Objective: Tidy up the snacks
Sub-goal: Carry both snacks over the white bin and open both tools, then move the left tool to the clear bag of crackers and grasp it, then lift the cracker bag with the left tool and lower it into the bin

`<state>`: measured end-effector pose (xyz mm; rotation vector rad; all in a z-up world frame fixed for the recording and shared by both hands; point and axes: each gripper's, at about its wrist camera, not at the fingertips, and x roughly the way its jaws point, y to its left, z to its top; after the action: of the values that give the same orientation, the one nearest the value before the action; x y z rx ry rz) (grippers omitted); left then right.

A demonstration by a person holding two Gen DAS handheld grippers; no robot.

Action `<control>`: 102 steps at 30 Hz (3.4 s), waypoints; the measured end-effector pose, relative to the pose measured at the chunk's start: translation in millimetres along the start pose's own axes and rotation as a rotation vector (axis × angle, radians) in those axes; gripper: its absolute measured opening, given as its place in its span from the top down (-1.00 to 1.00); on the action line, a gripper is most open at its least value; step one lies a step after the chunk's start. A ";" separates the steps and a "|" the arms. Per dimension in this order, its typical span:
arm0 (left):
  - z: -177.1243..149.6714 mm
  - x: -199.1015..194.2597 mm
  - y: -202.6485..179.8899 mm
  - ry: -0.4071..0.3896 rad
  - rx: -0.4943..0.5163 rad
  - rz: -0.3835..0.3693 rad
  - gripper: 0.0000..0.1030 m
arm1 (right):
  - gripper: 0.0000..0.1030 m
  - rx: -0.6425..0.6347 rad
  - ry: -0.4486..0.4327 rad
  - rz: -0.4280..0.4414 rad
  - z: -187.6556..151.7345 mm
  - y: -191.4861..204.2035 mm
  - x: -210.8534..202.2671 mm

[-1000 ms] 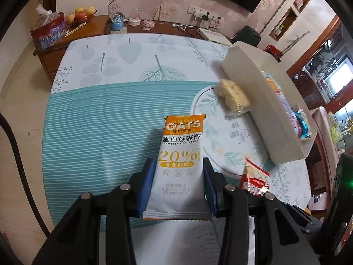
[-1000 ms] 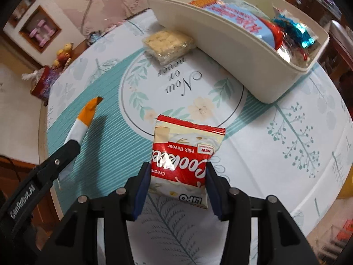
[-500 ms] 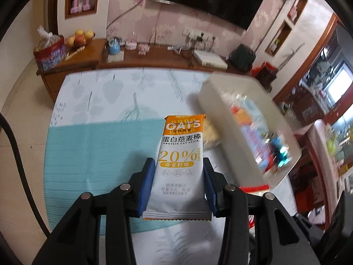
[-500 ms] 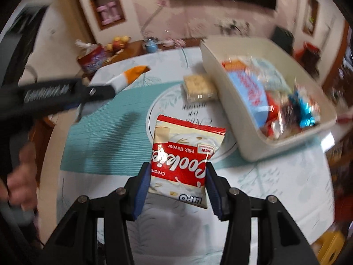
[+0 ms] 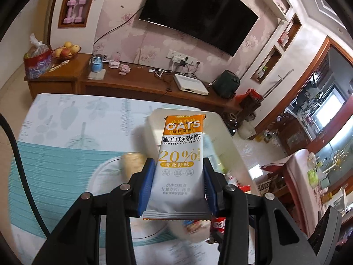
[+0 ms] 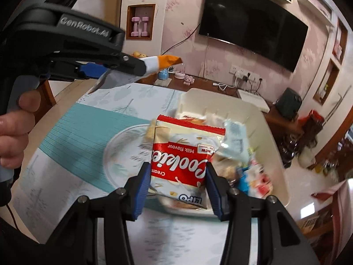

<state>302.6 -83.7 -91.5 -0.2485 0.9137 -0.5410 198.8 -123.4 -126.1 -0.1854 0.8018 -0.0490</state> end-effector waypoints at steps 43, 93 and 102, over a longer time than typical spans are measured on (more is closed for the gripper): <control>18.4 120.8 -70.0 0.141 -0.004 0.068 -0.07 | -0.35 0.278 0.135 0.049 -1.6 -185.2 93.3; -8.1 196.5 45.8 0.660 1.014 -0.151 -0.83 | -0.65 0.611 0.160 -0.128 -24.1 -58.3 41.4; -33.0 221.4 43.2 0.685 1.086 -0.110 -0.83 | -0.65 0.658 0.161 -0.140 -32.3 -59.5 37.7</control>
<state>399.0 -166.8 -280.5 0.9266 1.1267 -1.1797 203.3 -190.9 -163.9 0.3900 0.8927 -0.4576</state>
